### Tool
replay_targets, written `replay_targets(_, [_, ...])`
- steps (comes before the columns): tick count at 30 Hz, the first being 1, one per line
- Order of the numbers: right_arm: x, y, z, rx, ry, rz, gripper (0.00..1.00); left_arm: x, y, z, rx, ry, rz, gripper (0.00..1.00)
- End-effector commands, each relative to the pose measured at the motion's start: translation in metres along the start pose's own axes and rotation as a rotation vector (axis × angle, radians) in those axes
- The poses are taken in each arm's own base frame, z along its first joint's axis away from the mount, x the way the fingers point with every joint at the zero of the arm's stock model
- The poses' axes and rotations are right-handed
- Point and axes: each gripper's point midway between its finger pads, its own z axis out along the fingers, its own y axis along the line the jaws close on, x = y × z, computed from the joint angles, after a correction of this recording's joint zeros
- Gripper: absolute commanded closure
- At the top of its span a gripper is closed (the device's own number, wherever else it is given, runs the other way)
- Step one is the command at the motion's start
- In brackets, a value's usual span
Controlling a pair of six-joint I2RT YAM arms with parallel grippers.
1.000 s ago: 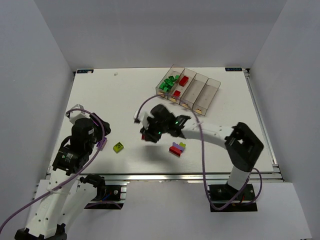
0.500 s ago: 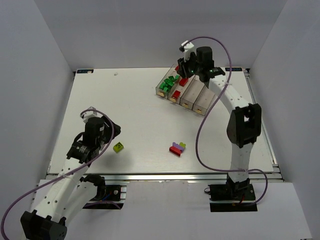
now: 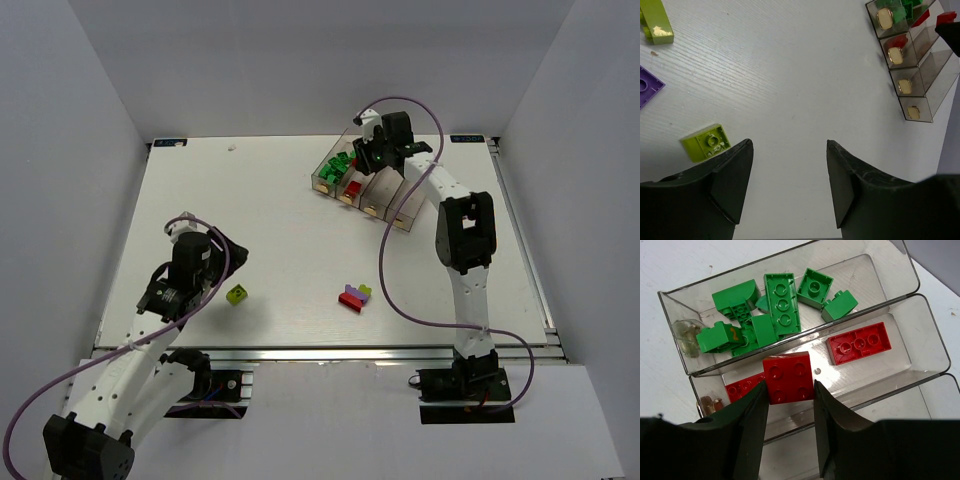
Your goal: Sort the legos into containers by color
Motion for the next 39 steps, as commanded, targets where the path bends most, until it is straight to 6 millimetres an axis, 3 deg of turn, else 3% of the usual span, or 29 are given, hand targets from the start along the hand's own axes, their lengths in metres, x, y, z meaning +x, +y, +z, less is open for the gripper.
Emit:
replay_targets(1, [-0.033, -0.011, -0.009, 0.031, -0.081, -0.049, 0.92, 0.003, -0.006, 0.0, 0.033, 0.012, -0.027, 0.3])
replay_targets(8, [-0.019, -0.009, -0.003, 0.022, -0.053, -0.05, 0.6, 0.003, -0.012, -0.001, 0.056, 0.023, -0.031, 0.28])
replay_targets(14, [-0.023, -0.014, -0.011, 0.027, -0.06, -0.048, 0.48, 0.006, -0.009, -0.003, 0.056, 0.021, -0.045, 0.28])
replay_targets(20, [-0.043, -0.013, -0.043, -0.018, -0.102, -0.052, 0.27, 0.007, -0.006, -0.002, 0.047, 0.024, -0.038, 0.27])
replay_targets(22, [-0.055, -0.009, -0.062, -0.043, -0.133, -0.087, 0.11, 0.007, -0.005, -0.001, 0.041, 0.027, -0.025, 0.27])
replay_targets(25, [-0.065, 0.017, -0.092, -0.178, -0.174, -0.12, 0.11, 0.004, -0.006, -0.001, 0.027, 0.028, 0.002, 0.27])
replay_targets(26, [-0.075, 0.035, -0.113, -0.277, -0.223, -0.132, 0.11, 0.004, -0.004, -0.001, 0.012, 0.031, 0.011, 0.27])
replay_targets(27, [-0.063, 0.047, -0.119, -0.347, -0.212, -0.118, 0.11, 0.003, -0.001, 0.002, -0.009, 0.032, 0.026, 0.27])
replay_targets(29, [-0.068, 0.081, -0.15, -0.525, -0.26, -0.141, 0.11, -0.002, 0.001, 0.001, -0.035, 0.025, 0.039, 0.27])
replay_targets(30, [-0.053, 0.096, -0.159, -0.596, -0.225, -0.107, 0.14, -0.005, 0.005, 0.002, -0.058, 0.013, 0.046, 0.28])
replay_targets(31, [-0.05, 0.107, -0.169, -0.643, -0.235, -0.105, 0.25, -0.003, 0.01, 0.004, -0.088, 0.022, 0.062, 0.29])
replay_targets(32, [-0.056, 0.122, -0.191, -0.702, -0.272, -0.105, 0.3, -0.008, 0.012, 0.004, -0.103, 0.013, 0.065, 0.29])
replay_targets(33, [-0.041, 0.131, -0.191, -0.729, -0.262, -0.076, 0.36, -0.011, 0.016, 0.006, -0.125, 0.006, 0.071, 0.32])
replay_targets(35, [-0.042, 0.143, -0.213, -0.739, -0.291, -0.082, 0.56, -0.017, 0.025, 0.01, -0.172, 0.004, 0.085, 0.37])
replay_targets(36, [-0.027, 0.148, -0.212, -0.743, -0.271, -0.044, 0.64, -0.019, 0.03, 0.012, -0.19, 0.006, 0.101, 0.49])
replay_targets(37, [-0.022, 0.15, -0.215, -0.725, -0.265, -0.038, 0.77, -0.022, 0.037, 0.016, -0.218, 0.01, 0.098, 0.56])
replay_targets(39, [-0.017, 0.155, -0.229, -0.697, -0.27, -0.043, 0.81, -0.031, 0.041, 0.019, -0.241, 0.004, 0.118, 0.68])
